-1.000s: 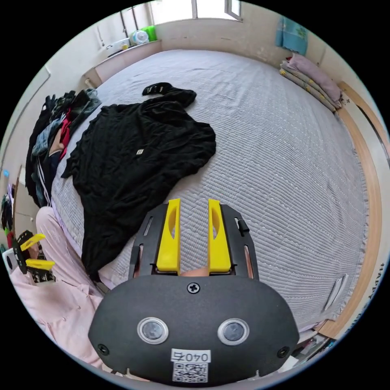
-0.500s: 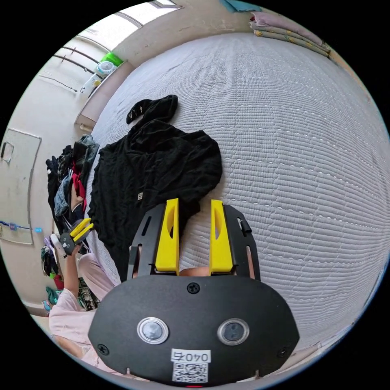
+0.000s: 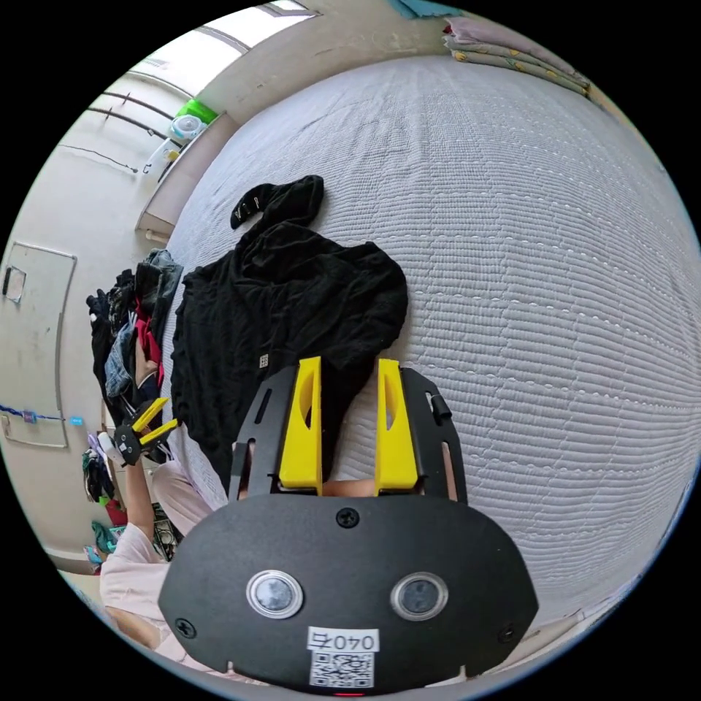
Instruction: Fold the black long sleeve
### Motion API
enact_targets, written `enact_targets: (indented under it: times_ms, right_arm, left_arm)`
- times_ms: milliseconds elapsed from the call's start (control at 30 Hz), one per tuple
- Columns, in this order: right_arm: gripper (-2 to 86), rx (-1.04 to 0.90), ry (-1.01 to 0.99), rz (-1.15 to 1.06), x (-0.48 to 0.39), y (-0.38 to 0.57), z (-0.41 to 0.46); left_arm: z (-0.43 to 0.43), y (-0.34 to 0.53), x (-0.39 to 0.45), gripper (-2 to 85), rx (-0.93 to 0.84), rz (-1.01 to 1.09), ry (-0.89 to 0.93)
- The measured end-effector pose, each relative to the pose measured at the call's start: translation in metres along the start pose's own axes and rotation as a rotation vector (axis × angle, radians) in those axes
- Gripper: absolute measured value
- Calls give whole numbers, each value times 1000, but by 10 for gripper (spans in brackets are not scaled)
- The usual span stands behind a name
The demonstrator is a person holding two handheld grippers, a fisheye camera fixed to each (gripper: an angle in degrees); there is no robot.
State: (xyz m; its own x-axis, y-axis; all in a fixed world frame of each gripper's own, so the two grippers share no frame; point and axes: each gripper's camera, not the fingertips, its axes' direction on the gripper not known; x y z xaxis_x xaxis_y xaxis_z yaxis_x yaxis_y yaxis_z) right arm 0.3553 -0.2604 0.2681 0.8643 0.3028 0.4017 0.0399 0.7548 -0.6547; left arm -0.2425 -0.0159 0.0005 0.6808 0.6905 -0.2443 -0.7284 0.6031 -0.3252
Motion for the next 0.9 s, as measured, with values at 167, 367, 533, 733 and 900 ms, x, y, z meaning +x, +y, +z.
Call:
enact_targets:
  times_ms: [167,367,533,733,900]
  right_arm:
    - [31,-13,0,67,6,-12,14]
    - [-9,57,107,47,7,-7,-19]
    - [-10,92,80,56,16,8,-59]
    - [-9,102,97,52,12,33,-84]
    - [-6,114,62,11,-5,55,-93]
  left_arm:
    - [14,-4,12,0,27,53,-41]
    - [8,0,7,-8,16,121,-47]
    - [-4,15,-13,-8,19,120,20]
    - [-20,32,-22,-8,-5,178,50]
    - [-41,48,-26,-6,-29,232,70]
